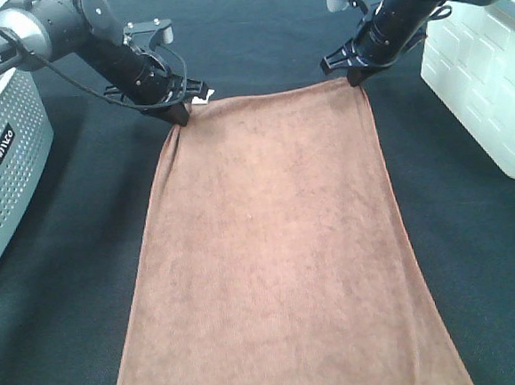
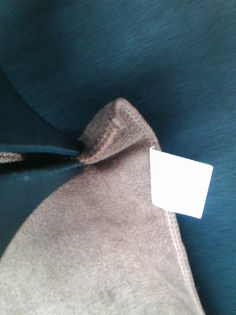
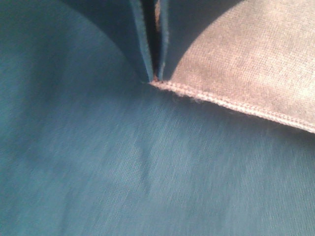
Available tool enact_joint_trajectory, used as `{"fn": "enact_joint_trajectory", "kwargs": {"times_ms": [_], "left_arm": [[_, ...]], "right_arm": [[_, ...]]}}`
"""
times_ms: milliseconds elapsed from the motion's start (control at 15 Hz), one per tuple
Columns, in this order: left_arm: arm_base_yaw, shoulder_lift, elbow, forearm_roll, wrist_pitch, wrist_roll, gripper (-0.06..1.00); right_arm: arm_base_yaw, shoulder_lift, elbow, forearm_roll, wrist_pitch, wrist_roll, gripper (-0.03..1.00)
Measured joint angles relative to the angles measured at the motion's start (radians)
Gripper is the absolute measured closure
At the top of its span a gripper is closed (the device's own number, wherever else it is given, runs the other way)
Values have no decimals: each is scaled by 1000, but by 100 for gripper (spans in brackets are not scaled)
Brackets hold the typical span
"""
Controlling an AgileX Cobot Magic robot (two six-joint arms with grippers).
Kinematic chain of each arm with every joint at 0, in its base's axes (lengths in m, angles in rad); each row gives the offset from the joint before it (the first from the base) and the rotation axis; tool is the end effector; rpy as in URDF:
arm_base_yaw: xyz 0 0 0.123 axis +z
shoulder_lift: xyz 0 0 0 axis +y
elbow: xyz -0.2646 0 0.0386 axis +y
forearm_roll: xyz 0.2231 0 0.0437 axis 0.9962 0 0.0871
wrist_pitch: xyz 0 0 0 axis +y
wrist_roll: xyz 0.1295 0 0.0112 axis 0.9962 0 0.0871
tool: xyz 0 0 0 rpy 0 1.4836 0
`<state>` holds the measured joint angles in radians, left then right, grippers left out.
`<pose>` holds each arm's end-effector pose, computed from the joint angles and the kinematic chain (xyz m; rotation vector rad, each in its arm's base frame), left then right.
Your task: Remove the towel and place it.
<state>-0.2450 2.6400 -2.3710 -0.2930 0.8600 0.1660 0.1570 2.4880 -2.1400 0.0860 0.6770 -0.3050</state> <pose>0.5204 -0.1595 0.0911 0.3620 2.5759 -0.3854 0.5274 0.0906 0.1137 -0.5131 2.4520 0.0341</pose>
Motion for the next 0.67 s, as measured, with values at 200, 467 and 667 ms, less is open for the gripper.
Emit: {"fn": "enact_joint_trajectory", "kwargs": {"times_ms": [200,467,667], "left_arm": [[0,0,-2,15,-53,15,94],[0,0,-56,64,-123,25,94],[0,-1,-117,103,-150,26,94]], "right_arm": [[0,1,0,-37,-50,-7,97],[0,1,0,-94,-133,-10,97],[0,1,0,-100,-202,-2,97]]}}
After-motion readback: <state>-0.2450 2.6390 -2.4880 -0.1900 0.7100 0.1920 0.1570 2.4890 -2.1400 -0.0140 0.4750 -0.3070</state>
